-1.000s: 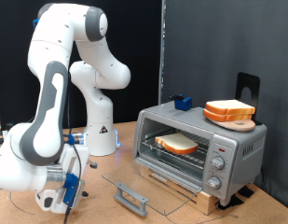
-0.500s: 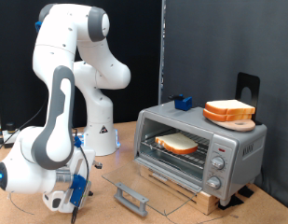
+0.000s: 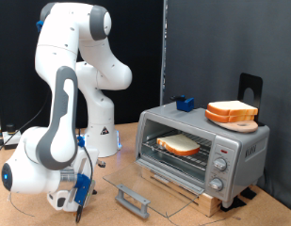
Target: Make a piece of toast with the oven
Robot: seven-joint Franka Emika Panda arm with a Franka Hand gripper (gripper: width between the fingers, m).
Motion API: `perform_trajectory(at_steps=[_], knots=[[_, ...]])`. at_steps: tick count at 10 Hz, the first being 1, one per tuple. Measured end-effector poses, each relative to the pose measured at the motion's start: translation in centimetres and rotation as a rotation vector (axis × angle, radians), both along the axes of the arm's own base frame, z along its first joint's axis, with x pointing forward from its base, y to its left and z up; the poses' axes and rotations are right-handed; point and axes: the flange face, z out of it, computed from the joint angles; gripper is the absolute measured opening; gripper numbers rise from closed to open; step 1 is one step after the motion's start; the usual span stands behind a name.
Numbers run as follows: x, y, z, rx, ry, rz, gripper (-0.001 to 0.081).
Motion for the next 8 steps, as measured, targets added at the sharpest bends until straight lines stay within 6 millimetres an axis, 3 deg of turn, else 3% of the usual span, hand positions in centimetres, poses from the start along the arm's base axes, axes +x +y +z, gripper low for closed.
perform_trajectory(at_steps=[4, 8], knots=[[-1.2, 4.2, 1.0, 0.087, -0.03, 0.059, 0.0804], [-1.4, 6.2, 4.8, 0.205, -0.051, 0.046, 0.0804]])
